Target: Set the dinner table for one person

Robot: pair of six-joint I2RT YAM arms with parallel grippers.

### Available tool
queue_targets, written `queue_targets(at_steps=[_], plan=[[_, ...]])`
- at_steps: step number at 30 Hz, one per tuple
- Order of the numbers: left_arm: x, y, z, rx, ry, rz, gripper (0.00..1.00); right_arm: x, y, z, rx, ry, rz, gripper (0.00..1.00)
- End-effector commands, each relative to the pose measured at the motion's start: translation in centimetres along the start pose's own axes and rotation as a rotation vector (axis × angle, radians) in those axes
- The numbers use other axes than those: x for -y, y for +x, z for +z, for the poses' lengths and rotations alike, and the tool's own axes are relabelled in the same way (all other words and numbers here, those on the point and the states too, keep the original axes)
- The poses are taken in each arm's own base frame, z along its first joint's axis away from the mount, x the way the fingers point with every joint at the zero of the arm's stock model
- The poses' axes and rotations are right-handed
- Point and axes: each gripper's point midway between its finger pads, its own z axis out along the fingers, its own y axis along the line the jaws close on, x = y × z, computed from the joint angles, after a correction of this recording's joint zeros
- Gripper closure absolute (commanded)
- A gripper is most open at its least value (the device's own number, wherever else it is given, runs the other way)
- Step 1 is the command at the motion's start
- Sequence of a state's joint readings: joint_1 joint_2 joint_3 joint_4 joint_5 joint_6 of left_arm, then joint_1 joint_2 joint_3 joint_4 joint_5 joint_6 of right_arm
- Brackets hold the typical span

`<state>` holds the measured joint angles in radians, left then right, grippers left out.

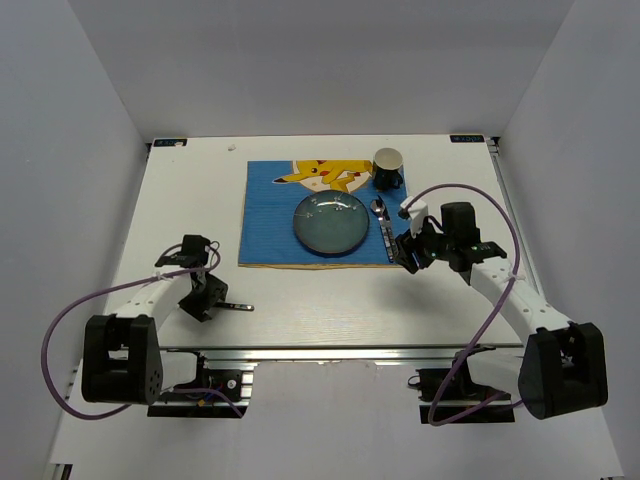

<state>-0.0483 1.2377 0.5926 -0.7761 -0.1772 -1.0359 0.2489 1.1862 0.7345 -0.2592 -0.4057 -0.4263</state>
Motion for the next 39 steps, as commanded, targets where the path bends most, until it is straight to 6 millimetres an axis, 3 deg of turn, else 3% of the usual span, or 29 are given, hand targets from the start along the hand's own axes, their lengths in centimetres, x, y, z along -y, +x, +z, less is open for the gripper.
queue_targets(at_steps=[1, 7, 11, 15, 17, 18, 22, 26, 27, 28, 30, 31, 33, 36, 37, 39], plan=[[0.1, -1.0, 0.4, 0.039, -0.028, 0.017, 0.34, 0.3, -0.9, -0.5, 0.041, 0.029, -0.006, 0.4], [-1.4, -0.4, 1.0, 0.019, -0.1, 0.04, 0.46, 0.7, -0.9, -0.4, 0.055, 0.056, 0.022, 0.4], [-1.8, -0.4, 1.3, 0.023, -0.111, 0.047, 0.63, 0.7, -1.1, -0.4, 0.064, 0.056, 0.03, 0.41], [-1.1, -0.2, 1.4, 0.011, -0.08, 0.054, 0.87, 0.9, -1.3, -0.5, 0.069, 0.066, 0.025, 0.41], [0.1, -0.4, 0.7, 0.008, -0.026, 0.054, 0.92, 0.9, -1.2, -0.6, 0.07, 0.073, 0.025, 0.41], [0.5, -0.6, 0.4, 0.013, -0.004, 0.057, 1.0, 0.9, -1.3, -0.7, 0.073, 0.074, 0.027, 0.41], [3.8, -2.2, -2.5, 0.049, 0.153, 0.119, 1.0, 1.3, -1.4, -1.0, 0.077, 0.096, 0.036, 0.44], [8.3, -2.9, -7.1, 0.08, 0.404, 0.201, 1.0, 2.1, -1.8, -1.4, 0.083, 0.12, 0.041, 0.5], [9.6, -2.8, -8.1, 0.078, 0.472, 0.224, 1.0, 2.2, -2.0, -1.4, 0.084, 0.122, 0.035, 0.53], [10.4, -2.7, -8.8, 0.086, 0.52, 0.278, 1.0, 2.3, -2.1, -1.5, 0.086, 0.123, 0.031, 0.65], [12.6, -2.8, -10.5, 0.092, 0.623, 0.325, 1.0, 2.5, -2.7, -1.7, 0.1, 0.13, 0.015, 0.79], [13.3, -2.5, -10.9, 0.093, 0.654, 0.371, 1.0, 2.5, -2.9, -1.7, 0.103, 0.129, 0.012, 0.91], [15.3, -2.6, -11.6, 0.084, 0.707, 0.417, 1.0, 2.6, -3.2, -1.8, 0.106, 0.13, 0.012, 0.98], [17.4, -1.9, -10.9, 0.065, 0.708, 0.521, 1.0, 2.7, -3.6, -1.9, 0.106, 0.13, 0.017, 1.0], [18.7, -2.0, -11.6, 0.087, 0.726, 0.574, 1.0, 2.7, -3.6, -1.9, 0.103, 0.13, 0.02, 1.0], [19.5, -1.8, -9.8, 0.07, 0.667, 0.637, 1.0, 2.8, -3.7, -2.1, 0.105, 0.136, 0.021, 1.0]])
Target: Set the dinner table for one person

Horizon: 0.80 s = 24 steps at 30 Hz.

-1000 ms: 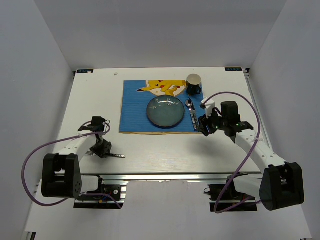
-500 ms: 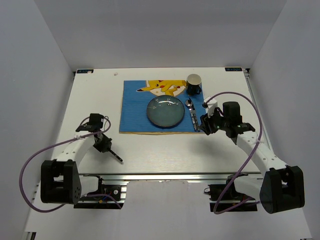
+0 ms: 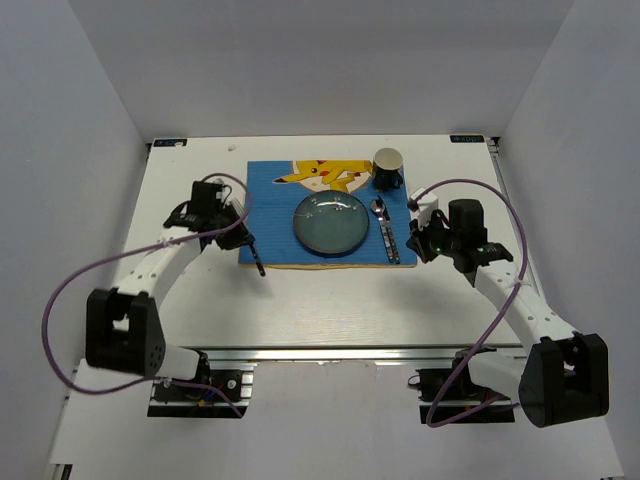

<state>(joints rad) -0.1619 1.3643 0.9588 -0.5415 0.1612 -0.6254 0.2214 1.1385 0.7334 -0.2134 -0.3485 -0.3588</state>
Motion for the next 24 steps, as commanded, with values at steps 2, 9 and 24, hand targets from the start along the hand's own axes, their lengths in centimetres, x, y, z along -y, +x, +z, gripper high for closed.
queue_targets(at_steps=[2, 9, 24], plan=[[3.5, -3.3, 0.7, 0.034, 0.054, 0.167, 1.0, 0.8, -2.3, -0.9, 0.049, 0.029, -0.019, 0.99], [3.1, -3.9, 6.3, -0.09, -0.028, 0.287, 1.0, 1.3, -1.8, -1.4, 0.039, 0.051, -0.015, 0.96], [3.7, -1.4, 11.4, -0.2, -0.084, 0.351, 0.77, 1.6, -1.4, -1.3, 0.023, 0.054, -0.013, 0.94]])
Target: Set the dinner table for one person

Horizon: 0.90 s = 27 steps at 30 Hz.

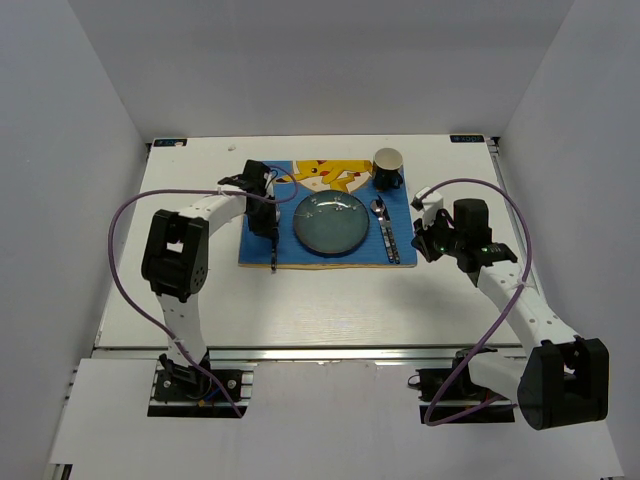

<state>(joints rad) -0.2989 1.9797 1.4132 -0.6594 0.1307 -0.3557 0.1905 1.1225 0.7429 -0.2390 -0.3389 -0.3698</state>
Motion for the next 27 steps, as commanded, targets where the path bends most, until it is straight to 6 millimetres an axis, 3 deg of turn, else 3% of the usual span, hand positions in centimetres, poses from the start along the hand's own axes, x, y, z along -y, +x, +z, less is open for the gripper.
queue_targets(at_steps=[1, 5, 7, 12, 13, 16, 17, 18, 19, 20, 21, 22, 23, 24, 27], plan=[[0.6, -2.7, -1.2, 0.082, 0.003, 0.003, 0.75, 0.6, -1.5, -0.5, 0.029, 0.019, -0.019, 0.94], [0.3, -2.8, -0.8, 0.073, -0.021, -0.004, 0.62, 0.5, -1.6, -0.6, 0.029, 0.014, -0.019, 0.93], [0.2, -2.8, -0.5, 0.069, -0.027, -0.006, 0.49, 0.6, -1.7, -0.7, 0.032, 0.016, -0.019, 0.92], [0.4, -2.7, -1.6, 0.085, -0.025, -0.013, 0.41, 0.5, -2.2, -1.2, 0.036, 0.017, -0.027, 0.88], [0.7, -3.3, -3.0, 0.123, -0.019, -0.012, 0.41, 0.5, -2.3, -1.5, 0.037, 0.019, -0.033, 0.86], [1.0, -4.3, -6.0, 0.203, -0.016, -0.026, 0.39, 0.6, -3.0, -2.3, 0.047, 0.027, -0.044, 0.67], [1.5, -4.7, -8.3, 0.26, 0.003, -0.034, 0.38, 0.7, -3.3, -2.5, 0.056, 0.035, -0.048, 0.55], [1.7, -5.0, -9.5, 0.293, 0.013, -0.038, 0.35, 0.9, -3.5, -2.9, 0.057, 0.043, -0.044, 0.31], [1.9, -5.1, -10.6, 0.326, 0.027, -0.041, 0.31, 0.9, -4.0, -3.3, 0.072, 0.052, -0.047, 0.21], [2.3, -5.0, -12.9, 0.386, 0.059, -0.05, 0.15, 1.3, -4.5, -3.7, 0.084, 0.068, -0.041, 0.11], [2.7, -4.7, -14.0, 0.416, 0.09, -0.051, 0.02, 1.4, -4.8, -4.0, 0.087, 0.078, -0.005, 0.11], [3.4, -5.1, -15.3, 0.479, 0.141, -0.049, 0.02, 1.6, -5.2, -4.4, 0.095, 0.088, 0.017, 0.11], [4.3, -4.7, -18.3, 0.55, 0.206, -0.049, 0.02, 1.7, -5.5, -4.7, 0.098, 0.096, 0.04, 0.11], [3.9, -3.3, -18.0, 0.545, 0.219, -0.057, 0.02, 2.2, -5.6, -5.1, 0.096, 0.114, 0.063, 0.11], [4.0, -1.5, -20.9, 0.625, 0.282, -0.065, 0.02, 3.2, -6.5, -6.5, 0.104, 0.18, 0.158, 0.11]])
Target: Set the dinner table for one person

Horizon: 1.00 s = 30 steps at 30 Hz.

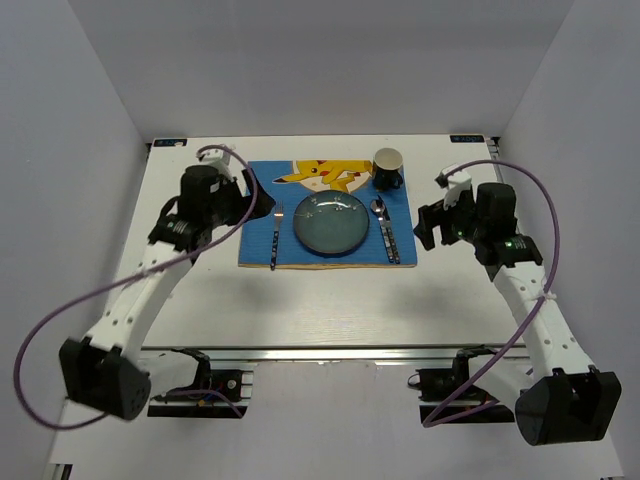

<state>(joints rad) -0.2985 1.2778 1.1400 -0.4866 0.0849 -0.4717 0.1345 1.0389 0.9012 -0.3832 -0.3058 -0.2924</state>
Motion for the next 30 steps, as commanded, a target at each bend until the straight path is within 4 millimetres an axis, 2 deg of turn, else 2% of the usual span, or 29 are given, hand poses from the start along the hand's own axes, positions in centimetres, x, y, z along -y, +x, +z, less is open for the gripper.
queue_targets(at_steps=[1, 3, 7, 8, 13, 18, 30], plan=[[1.2, 0.2, -2.6, 0.08, 0.089, -0.038, 0.02, 1.1, -2.3, -2.2, 0.031, 0.083, 0.116, 0.11], [1.6, -0.1, -4.8, 0.132, 0.117, -0.048, 0.02, 0.9, -2.6, -2.8, 0.034, 0.077, 0.142, 0.11], [1.5, 0.7, -6.8, 0.158, 0.136, -0.057, 0.02, -0.1, -2.5, -3.9, 0.022, 0.06, 0.215, 0.11], [1.5, 0.7, -7.0, 0.161, 0.14, -0.059, 0.02, -0.4, -2.0, -4.0, 0.006, 0.058, 0.24, 0.11], [1.6, 0.8, -8.1, 0.19, 0.156, -0.07, 0.02, -0.5, -0.8, -4.9, -0.021, 0.089, 0.272, 0.1], [1.6, 1.0, -8.8, 0.211, 0.168, -0.094, 0.02, 0.6, -0.7, -5.8, -0.005, 0.182, 0.293, 0.11], [1.7, 0.8, -9.1, 0.218, 0.172, -0.086, 0.02, 1.1, 1.0, -6.0, -0.006, 0.245, 0.317, 0.11]])
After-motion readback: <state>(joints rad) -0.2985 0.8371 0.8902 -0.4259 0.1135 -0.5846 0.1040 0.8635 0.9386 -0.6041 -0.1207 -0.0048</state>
